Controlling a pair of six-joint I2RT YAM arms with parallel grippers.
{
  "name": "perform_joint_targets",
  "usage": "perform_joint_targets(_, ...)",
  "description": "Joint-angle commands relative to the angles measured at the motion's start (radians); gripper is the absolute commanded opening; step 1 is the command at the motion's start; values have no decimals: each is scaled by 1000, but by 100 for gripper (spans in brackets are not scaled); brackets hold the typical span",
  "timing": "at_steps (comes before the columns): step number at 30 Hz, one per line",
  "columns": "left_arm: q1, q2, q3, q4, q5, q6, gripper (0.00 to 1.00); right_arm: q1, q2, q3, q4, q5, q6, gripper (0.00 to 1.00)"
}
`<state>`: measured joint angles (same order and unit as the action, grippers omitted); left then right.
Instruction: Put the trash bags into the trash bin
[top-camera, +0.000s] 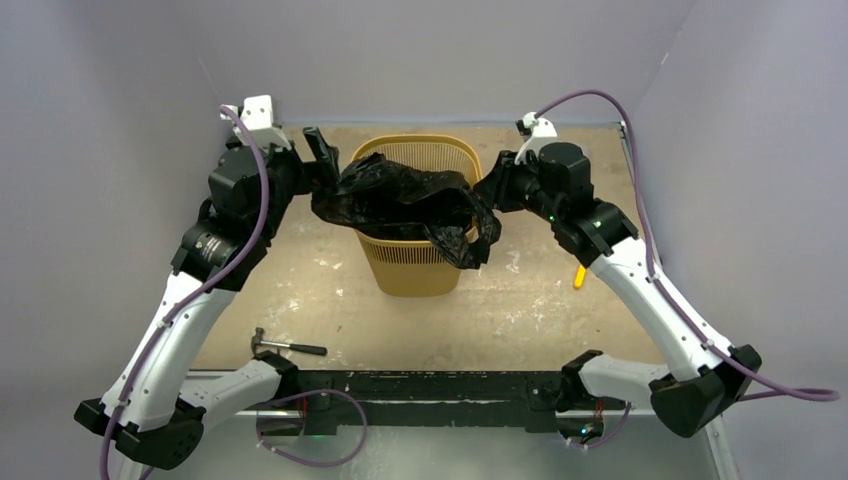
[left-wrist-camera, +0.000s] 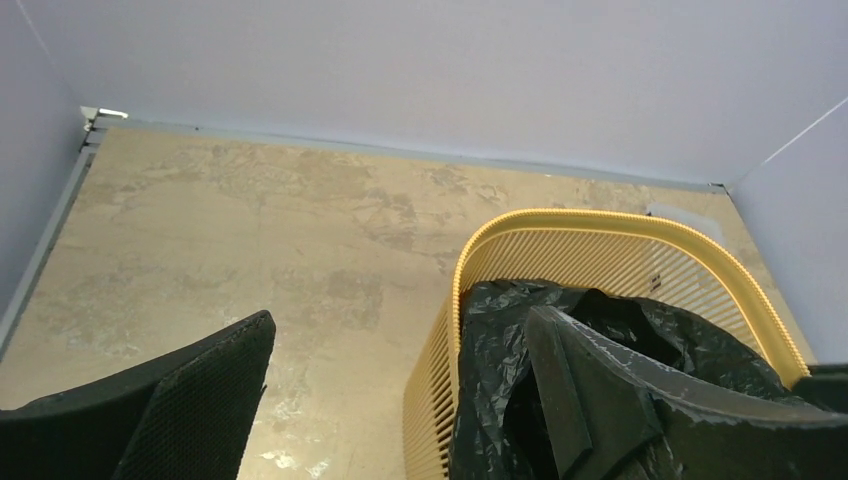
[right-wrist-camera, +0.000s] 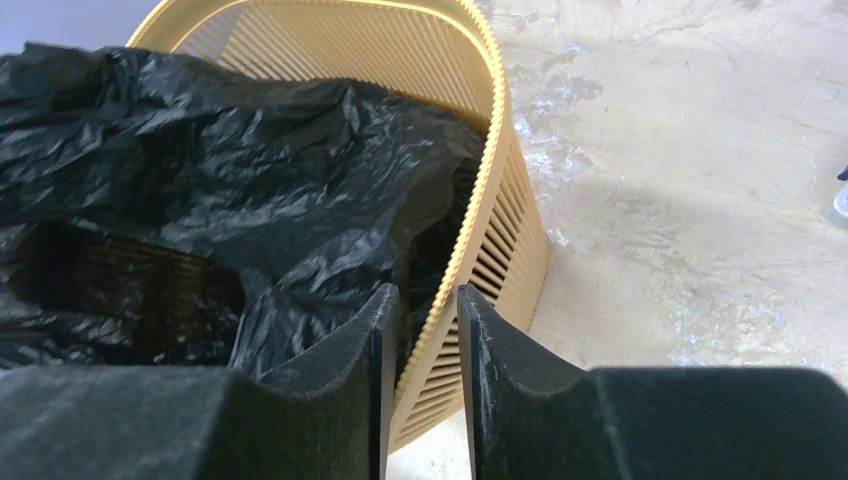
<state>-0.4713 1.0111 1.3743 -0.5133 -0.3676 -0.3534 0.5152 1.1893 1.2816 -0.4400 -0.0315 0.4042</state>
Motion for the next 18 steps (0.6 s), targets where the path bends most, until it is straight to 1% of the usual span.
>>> perform_joint_targets(1, 1, -19, 82, 3, -33, 77, 97, 5, -73, -5, 35, -47, 5, 33)
perform_joint_targets(6, 0, 8, 142, -6, 92, 208, 98, 4, -112, 48, 30, 65, -61, 37)
perform_joint_targets(8, 1, 30, 173, -35, 132, 254, 97, 5, -122, 64, 44, 62, -80, 38)
perform_joint_targets(12, 0, 56, 208, -58, 248, 343, 98, 5, -160, 47, 113, -34, -129, 43)
perform_joint_targets(14, 0, 66, 217, -53, 329, 397, 97, 5, -180, 31, 156, -56, -148, 53)
perform_joint_targets(16, 0, 86, 238, -67, 424, 444, 96, 5, -190, 29, 176, -137, -190, 59)
perform_joint_targets(18, 0, 116, 280, -93, 487, 487, 94, 5, -189, 40, 175, -209, -220, 62)
